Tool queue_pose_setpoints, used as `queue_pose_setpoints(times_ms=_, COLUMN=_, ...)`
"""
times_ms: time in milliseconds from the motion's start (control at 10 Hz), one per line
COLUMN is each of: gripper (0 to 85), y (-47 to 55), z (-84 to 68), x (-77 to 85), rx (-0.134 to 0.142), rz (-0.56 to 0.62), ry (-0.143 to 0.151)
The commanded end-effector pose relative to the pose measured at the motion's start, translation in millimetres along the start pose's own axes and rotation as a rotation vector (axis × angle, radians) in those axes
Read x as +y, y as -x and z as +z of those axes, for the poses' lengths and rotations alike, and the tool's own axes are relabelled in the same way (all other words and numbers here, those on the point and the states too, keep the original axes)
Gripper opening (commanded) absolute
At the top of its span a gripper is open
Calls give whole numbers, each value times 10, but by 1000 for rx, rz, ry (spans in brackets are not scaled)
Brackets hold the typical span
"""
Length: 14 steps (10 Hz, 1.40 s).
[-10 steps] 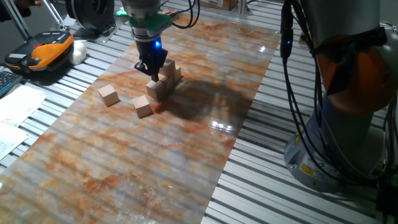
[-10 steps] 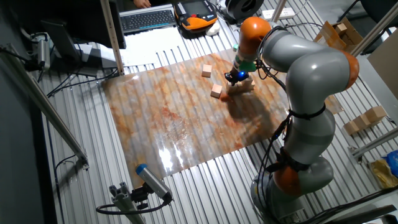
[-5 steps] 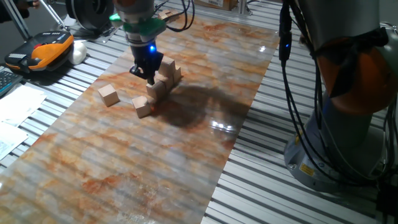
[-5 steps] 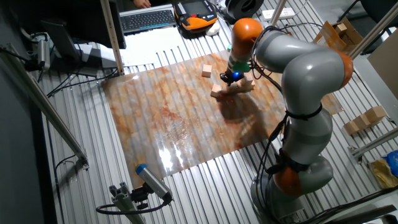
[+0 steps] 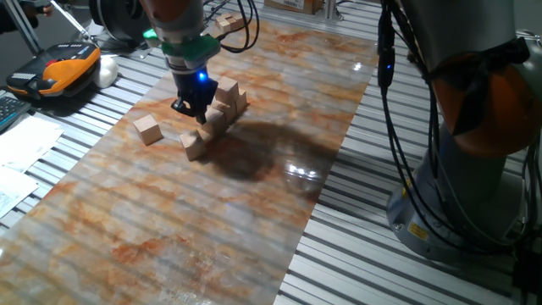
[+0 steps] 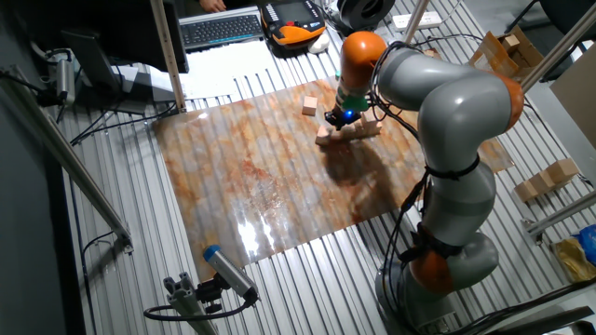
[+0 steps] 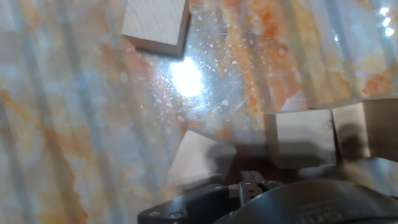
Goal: Stack the blocks into a pyramid shape
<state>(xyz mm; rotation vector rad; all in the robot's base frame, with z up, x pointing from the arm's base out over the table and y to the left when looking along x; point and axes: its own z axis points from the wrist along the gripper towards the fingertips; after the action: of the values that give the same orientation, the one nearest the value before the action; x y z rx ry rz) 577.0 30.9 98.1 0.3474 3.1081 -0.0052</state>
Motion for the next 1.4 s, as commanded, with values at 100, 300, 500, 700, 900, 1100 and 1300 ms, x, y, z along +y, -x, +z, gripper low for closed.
queue_pose_setpoints(times_ms=100, gripper=0, y=7, z=17, x=13, rx=8, rz=5, ry=17)
queue_pose_setpoints(times_ms=300, gripper=0, y=14, z=24, x=47, rx=11, rz=38, ry=14)
queue_pose_setpoints(times_ms=500, gripper=0, y=12, z=21, x=59, rx=24, rz=62, ry=5)
queue_pose_setpoints(times_ms=700, gripper=170, y=-3, z=11, x=85, rx=39, rz=108, ry=3)
queue_pose_setpoints(times_ms=900, gripper=170, y=-13, z=2, x=108, rx=26, rz=146, ry=-16)
queue_pose_setpoints(times_ms=1100, gripper=340, y=-10, z=9, x=113, rx=21, rz=176, ry=-14)
queue_pose_setpoints(times_ms=1300, gripper=340, y=-12, z=12, x=117, rx=9, rz=186, ry=-1)
